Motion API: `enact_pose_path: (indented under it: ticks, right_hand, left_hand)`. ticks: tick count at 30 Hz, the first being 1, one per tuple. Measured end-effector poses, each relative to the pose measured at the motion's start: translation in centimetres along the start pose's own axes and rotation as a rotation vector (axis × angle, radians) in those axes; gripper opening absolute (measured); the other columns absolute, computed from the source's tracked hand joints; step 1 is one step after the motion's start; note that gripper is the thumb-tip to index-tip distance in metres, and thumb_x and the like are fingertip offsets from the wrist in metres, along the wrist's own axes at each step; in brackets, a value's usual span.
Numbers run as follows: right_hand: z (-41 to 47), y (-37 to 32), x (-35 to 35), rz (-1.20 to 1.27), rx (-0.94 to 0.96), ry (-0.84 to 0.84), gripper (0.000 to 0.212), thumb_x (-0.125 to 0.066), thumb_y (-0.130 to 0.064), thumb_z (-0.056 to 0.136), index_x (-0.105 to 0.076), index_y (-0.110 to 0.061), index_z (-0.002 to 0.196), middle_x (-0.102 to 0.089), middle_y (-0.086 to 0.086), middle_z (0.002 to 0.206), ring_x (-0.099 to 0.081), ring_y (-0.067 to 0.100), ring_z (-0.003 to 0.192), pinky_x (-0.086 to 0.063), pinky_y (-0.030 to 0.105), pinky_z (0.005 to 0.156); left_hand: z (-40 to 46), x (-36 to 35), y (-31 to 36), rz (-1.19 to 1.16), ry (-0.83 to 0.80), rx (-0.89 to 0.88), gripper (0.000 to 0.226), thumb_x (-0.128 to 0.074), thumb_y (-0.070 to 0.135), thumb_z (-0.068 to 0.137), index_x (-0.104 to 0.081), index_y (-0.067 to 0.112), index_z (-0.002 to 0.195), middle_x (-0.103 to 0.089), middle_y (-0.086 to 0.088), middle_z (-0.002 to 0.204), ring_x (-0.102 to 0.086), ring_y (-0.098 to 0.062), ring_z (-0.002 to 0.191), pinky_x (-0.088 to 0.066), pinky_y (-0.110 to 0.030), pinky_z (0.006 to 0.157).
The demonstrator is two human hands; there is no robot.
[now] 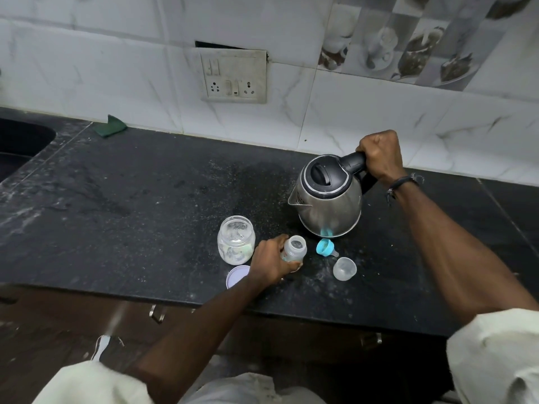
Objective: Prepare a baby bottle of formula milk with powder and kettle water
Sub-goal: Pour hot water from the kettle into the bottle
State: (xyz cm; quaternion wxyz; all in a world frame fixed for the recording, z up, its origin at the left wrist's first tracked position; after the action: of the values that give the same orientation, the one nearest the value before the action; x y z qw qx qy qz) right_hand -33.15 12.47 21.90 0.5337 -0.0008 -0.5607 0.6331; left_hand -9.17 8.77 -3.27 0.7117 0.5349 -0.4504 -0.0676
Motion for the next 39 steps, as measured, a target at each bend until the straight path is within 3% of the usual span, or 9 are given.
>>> enact_pose_path:
  ticks: [4,5,7,12,17,22,28,39]
  right_hand:
    - [-0.3,-0.5,-0.6,-0.053,0.027,-0.063,0.034,-0.054,-0.019,0.068,-0.048,-0.024,0.034,-0.029,-0.009,0.034,-0.026,0.007,0.038,-0.021,0.026,0.046]
    - [-0.4,-0.5,-0.7,-0.059,0.035,-0.064,0.032,-0.053,-0.02,0.067,-0.048,-0.021,0.035,-0.032,-0.009,0.037,-0.028,0.006,0.041,-0.022,0.026,0.047]
    - [-0.5,-0.3,-0.9,-0.064,0.055,-0.073,0.026,-0.052,-0.021,0.065,-0.049,-0.013,0.04,-0.037,0.008,0.046,-0.033,0.016,0.048,-0.024,0.027,0.049]
    - [-0.3,-1.2,-1.4,-0.143,0.144,-0.101,0.032,-0.052,-0.021,0.065,-0.045,0.006,0.049,-0.029,0.011,0.05,-0.026,0.019,0.053,-0.023,0.03,0.05]
    - [-0.7,-2.9,-2.0,-0.248,0.263,-0.134,0.033,-0.05,-0.022,0.065,-0.041,0.005,0.048,-0.023,0.009,0.05,-0.021,0.02,0.054,-0.021,0.031,0.049]
    - [-1.6,-4.3,-2.5,-0.291,0.347,-0.179,0.031,-0.048,-0.024,0.065,-0.028,-0.016,0.043,-0.02,0.002,0.045,-0.017,0.018,0.05,-0.017,0.028,0.048]
    - [-2.1,-4.9,-3.2,-0.385,0.411,-0.203,0.032,-0.047,-0.026,0.063,-0.037,-0.003,0.045,-0.027,0.013,0.044,-0.019,0.022,0.05,-0.022,0.031,0.049]
    - [-2.7,-5.4,-3.5,-0.493,0.462,-0.201,0.036,-0.042,-0.034,0.063,-0.039,-0.003,0.045,-0.026,0.009,0.042,-0.017,0.023,0.048,-0.022,0.03,0.049]
  left_hand:
    - [0.0,0.0,0.2,0.017,-0.006,-0.011,0.063,-0.072,0.06,0.056,-0.064,0.024,0.106,-0.075,0.008,0.099,-0.069,-0.011,0.089,-0.055,-0.037,0.078]
    - [0.0,0.0,0.1,0.017,-0.009,-0.012,0.06,-0.072,0.06,0.056,-0.063,0.025,0.104,-0.075,0.009,0.098,-0.069,-0.011,0.088,-0.055,-0.037,0.078]
    - [-0.1,-0.2,0.0,0.014,-0.008,-0.013,0.058,-0.074,0.059,0.057,-0.064,0.025,0.103,-0.075,0.009,0.098,-0.069,-0.01,0.088,-0.055,-0.038,0.078]
    - [0.0,0.0,0.2,0.01,-0.002,-0.024,0.057,-0.074,0.058,0.057,-0.064,0.025,0.103,-0.074,0.01,0.097,-0.069,-0.01,0.087,-0.056,-0.039,0.078]
    - [-0.1,0.0,0.2,-0.004,-0.009,-0.019,0.058,-0.074,0.057,0.057,-0.064,0.025,0.104,-0.074,0.011,0.098,-0.069,-0.007,0.088,-0.056,-0.039,0.079]
    - [0.0,-0.1,0.1,-0.028,-0.014,-0.002,0.062,-0.074,0.058,0.055,-0.065,0.026,0.107,-0.075,0.012,0.1,-0.069,-0.006,0.09,-0.056,-0.039,0.081]
    - [-0.1,0.0,0.1,-0.048,-0.016,-0.005,0.063,-0.074,0.058,0.055,-0.066,0.025,0.108,-0.075,0.011,0.1,-0.07,-0.007,0.091,-0.056,-0.04,0.082]
    - [-0.2,0.1,0.3,-0.046,-0.009,-0.007,0.063,-0.075,0.058,0.055,-0.067,0.025,0.108,-0.075,0.012,0.098,-0.069,-0.006,0.089,-0.057,-0.039,0.08]
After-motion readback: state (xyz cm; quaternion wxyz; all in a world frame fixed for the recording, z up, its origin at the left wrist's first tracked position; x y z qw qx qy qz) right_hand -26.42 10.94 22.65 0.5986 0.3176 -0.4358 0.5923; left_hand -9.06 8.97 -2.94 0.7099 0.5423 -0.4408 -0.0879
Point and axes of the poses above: each hand's wrist, its own z-axis towards the middle knuckle, its own x-axis out of the back of the hand, y = z × x, the point moved 10 cm from there along z, towards the middle knuckle
